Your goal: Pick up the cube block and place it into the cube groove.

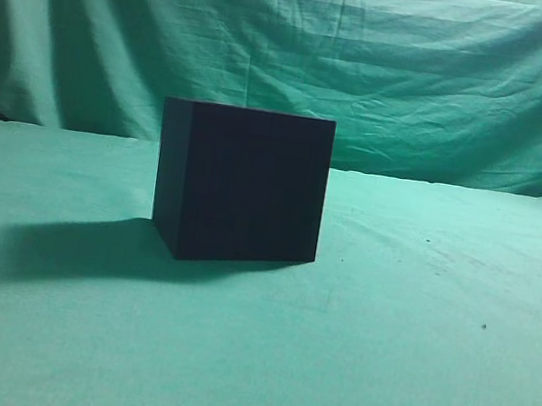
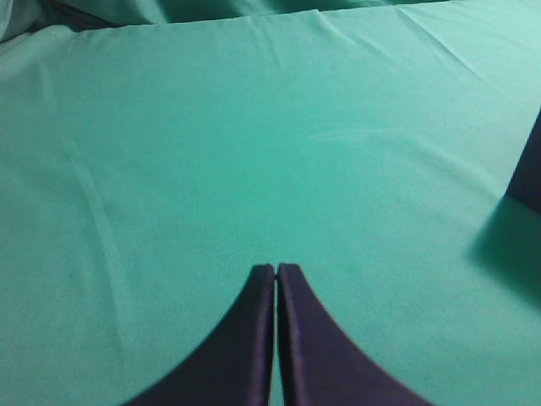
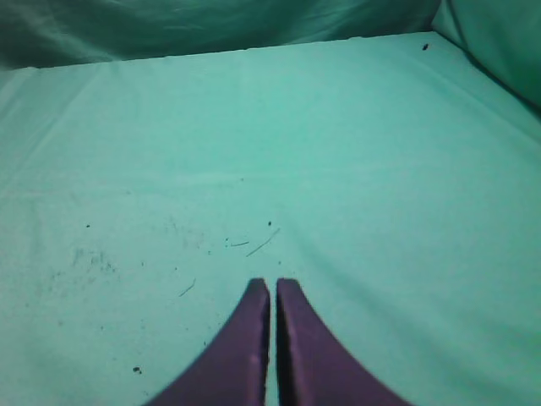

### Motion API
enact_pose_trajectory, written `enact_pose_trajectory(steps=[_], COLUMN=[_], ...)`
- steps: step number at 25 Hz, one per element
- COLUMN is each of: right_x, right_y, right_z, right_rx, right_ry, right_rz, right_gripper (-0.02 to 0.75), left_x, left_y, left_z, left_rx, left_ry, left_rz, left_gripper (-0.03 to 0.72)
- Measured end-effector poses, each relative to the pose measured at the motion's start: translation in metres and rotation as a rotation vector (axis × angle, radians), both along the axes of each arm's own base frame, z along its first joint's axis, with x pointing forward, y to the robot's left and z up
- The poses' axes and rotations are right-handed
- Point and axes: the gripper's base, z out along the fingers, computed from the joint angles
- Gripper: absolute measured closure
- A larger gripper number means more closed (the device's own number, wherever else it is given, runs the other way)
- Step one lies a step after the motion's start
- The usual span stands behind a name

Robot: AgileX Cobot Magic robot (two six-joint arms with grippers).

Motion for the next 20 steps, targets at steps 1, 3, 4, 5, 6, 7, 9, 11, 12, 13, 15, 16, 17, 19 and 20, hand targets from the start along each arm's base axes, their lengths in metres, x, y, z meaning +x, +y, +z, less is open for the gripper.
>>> enact_pose_trajectory(steps=[1, 3, 4, 5, 6, 7, 9, 11, 12, 13, 15, 16, 17, 19, 20], right_x=[0.0000, 0.0000, 0.0000, 0.0000, 0.0000, 0.0000, 0.0000, 0.0000, 0.0000, 0.0000, -0.0001, -0.0001, -0.0002, -0.0002, -0.0003], right_y=[0.0000, 0.0000, 0.0000, 0.0000, 0.0000, 0.0000, 0.0000, 0.0002, 0.0002, 0.0004, 0.0012, 0.0019, 0.0026, 0.0036, 0.0039], right_z=[0.0000, 0.0000, 0.0000, 0.0000, 0.0000, 0.0000, 0.0000, 0.0000, 0.0000, 0.0000, -0.0001, -0.0001, -0.0001, 0.0000, 0.0000], right_rx=[-0.007, -0.011, -0.013, -0.013, -0.015, -0.015, -0.016, -0.014, -0.014, -0.014, -0.020, -0.028, -0.032, -0.030, -0.026], right_ry=[0.000, 0.000, -0.001, -0.001, -0.001, -0.001, -0.001, 0.000, 0.000, 0.000, 0.000, -0.001, -0.001, -0.001, -0.001], right_rz=[0.002, 0.004, 0.004, 0.004, 0.005, 0.005, 0.006, 0.006, 0.007, 0.009, 0.021, 0.031, 0.040, 0.052, 0.054], right_gripper=[0.738, 0.738, 0.738, 0.738, 0.738, 0.738, 0.738, 0.738, 0.738, 0.738, 0.738, 0.738, 0.738, 0.738, 0.738], left_x=[0.0000, 0.0000, 0.0000, 0.0000, 0.0000, 0.0000, 0.0000, 0.0000, 0.0000, 0.0000, 0.0000, 0.0000, 0.0000, 0.0000, 0.0000], left_y=[0.0000, 0.0000, 0.0000, 0.0000, 0.0000, 0.0000, 0.0000, 0.0000, 0.0000, 0.0000, 0.0000, 0.0000, 0.0000, 0.0000, 0.0000], left_z=[0.0000, 0.0000, 0.0000, 0.0000, 0.0000, 0.0000, 0.0000, 0.0000, 0.0000, 0.0000, 0.0000, 0.0000, 0.0000, 0.0000, 0.0000], left_rx=[0.000, 0.000, 0.000, 0.000, 0.000, 0.000, 0.000, 0.000, 0.000, 0.000, 0.000, 0.000, 0.000, 0.000, 0.000], left_ry=[0.000, 0.000, 0.000, 0.000, 0.000, 0.000, 0.000, 0.000, 0.000, 0.000, 0.000, 0.000, 0.000, 0.000, 0.000], left_rz=[0.000, 0.000, 0.000, 0.000, 0.000, 0.000, 0.000, 0.000, 0.000, 0.000, 0.000, 0.000, 0.000, 0.000, 0.000], left_gripper=[0.688, 0.688, 0.688, 0.688, 0.688, 0.688, 0.688, 0.688, 0.688, 0.688, 0.688, 0.688, 0.688, 0.688, 0.688])
